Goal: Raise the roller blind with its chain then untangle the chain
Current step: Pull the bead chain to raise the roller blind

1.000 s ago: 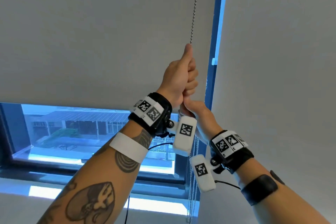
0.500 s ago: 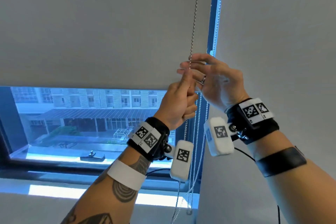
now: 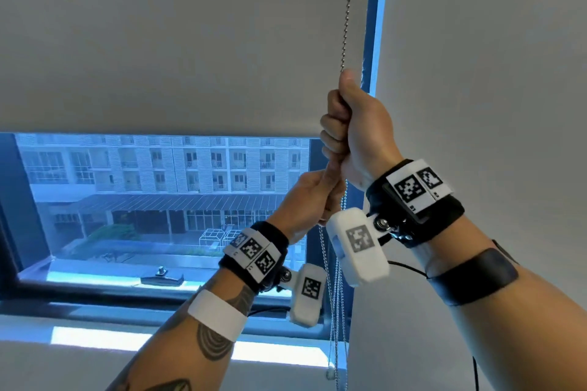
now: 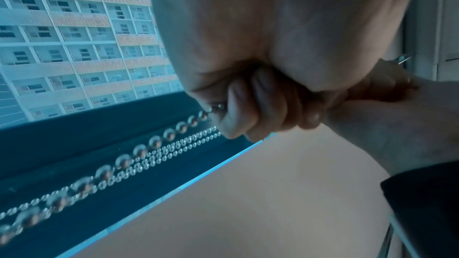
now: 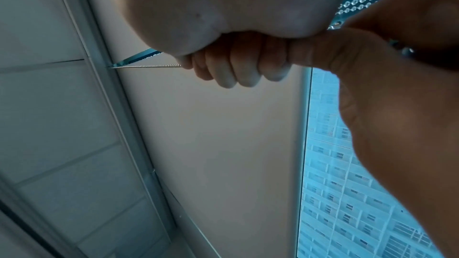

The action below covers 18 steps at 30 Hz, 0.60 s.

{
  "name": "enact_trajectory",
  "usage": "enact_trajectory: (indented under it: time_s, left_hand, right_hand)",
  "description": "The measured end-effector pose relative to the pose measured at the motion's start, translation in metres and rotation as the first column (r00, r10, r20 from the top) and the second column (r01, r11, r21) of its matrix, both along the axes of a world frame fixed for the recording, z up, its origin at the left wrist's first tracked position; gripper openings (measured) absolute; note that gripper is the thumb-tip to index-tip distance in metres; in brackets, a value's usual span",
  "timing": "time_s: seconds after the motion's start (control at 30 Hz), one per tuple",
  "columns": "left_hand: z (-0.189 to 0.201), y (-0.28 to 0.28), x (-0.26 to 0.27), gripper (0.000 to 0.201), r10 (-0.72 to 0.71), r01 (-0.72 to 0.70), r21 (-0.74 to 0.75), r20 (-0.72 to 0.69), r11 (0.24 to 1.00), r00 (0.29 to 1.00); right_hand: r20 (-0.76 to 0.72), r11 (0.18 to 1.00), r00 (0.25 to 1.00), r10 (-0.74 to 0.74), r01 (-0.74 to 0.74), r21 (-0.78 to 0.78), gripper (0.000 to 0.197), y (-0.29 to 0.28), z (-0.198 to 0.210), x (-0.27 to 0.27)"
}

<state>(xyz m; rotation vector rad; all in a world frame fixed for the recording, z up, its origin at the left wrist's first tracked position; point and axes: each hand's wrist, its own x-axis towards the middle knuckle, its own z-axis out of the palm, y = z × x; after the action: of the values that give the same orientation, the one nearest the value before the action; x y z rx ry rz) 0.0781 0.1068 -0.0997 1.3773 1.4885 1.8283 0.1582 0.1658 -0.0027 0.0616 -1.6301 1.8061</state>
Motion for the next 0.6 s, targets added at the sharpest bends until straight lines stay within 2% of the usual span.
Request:
enact_trajectory:
  time_s: [0.13,0.27,0.43,0.6]
  left_hand:
    - [0.002,-0.006,-0.022,0.044,-0.083,0.082,0.027,0.036,0.996,0.996]
    - [0.013,-0.011,-0.035,0.044,-0.036,0.030,0.096,0.060,0.995,0.998]
    - [0.039,-0.012,-0.033,0.050,0.037,-0.037,0.132,0.001,0.991,0.999]
    - [0.070,-0.008,-0.019,0.048,0.017,-0.017,0.158,0.002,0.987,1.000]
  right_hand:
    - [-0.021,0.999,1.000,-0.004,0.003,-0.046,0.063,0.003,-0.005,-0.005]
    - [-0.045,1.000,0.999,0.009,-0.010,-0.024,0.063,0.011,-0.034,-0.010]
    - [0.039,0.999,0.999,0.030,-0.030,0.012,0.076,0.021,-0.077,-0.017]
    - [0.109,0.999,0.993,0.040,-0.041,-0.001,0.060,0.020,-0.094,-0.014]
